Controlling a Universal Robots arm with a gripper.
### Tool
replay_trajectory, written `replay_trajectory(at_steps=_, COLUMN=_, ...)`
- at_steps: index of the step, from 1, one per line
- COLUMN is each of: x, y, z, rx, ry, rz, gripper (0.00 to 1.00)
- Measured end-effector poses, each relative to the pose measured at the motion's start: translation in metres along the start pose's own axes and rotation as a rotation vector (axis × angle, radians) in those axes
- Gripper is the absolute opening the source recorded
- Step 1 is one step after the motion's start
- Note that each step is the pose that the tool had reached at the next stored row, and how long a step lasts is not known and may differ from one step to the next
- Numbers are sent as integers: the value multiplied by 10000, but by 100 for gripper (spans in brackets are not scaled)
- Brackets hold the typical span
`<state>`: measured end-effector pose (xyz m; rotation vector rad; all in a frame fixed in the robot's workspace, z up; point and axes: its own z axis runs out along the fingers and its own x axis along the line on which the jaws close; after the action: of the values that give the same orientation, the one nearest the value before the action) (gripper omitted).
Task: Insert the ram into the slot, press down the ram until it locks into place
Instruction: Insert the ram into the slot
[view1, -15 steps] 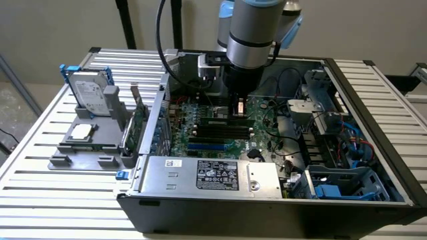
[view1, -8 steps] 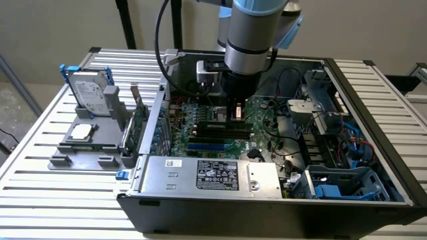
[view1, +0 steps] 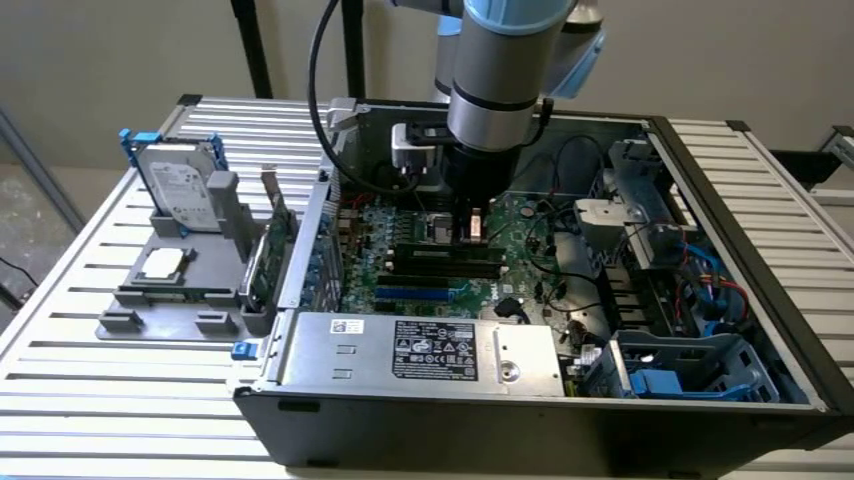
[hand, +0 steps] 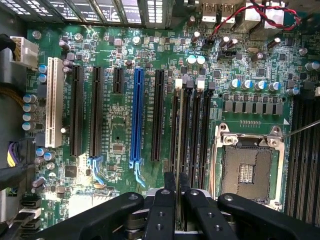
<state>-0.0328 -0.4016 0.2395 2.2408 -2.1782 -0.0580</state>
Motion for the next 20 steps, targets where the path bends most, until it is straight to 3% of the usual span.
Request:
replay_trajectory(at_steps=9, x=0, y=18, z=11, rx=17, ry=3, rz=1, gripper=14)
replay_trajectory(at_steps=15, x=0, y=18, z=30, rx=141, ry=57, rz=29, gripper=14)
replay_trajectory(at_steps=20, x=0, y=32, z=59, rx=157, ry=119, rz=33, gripper=14)
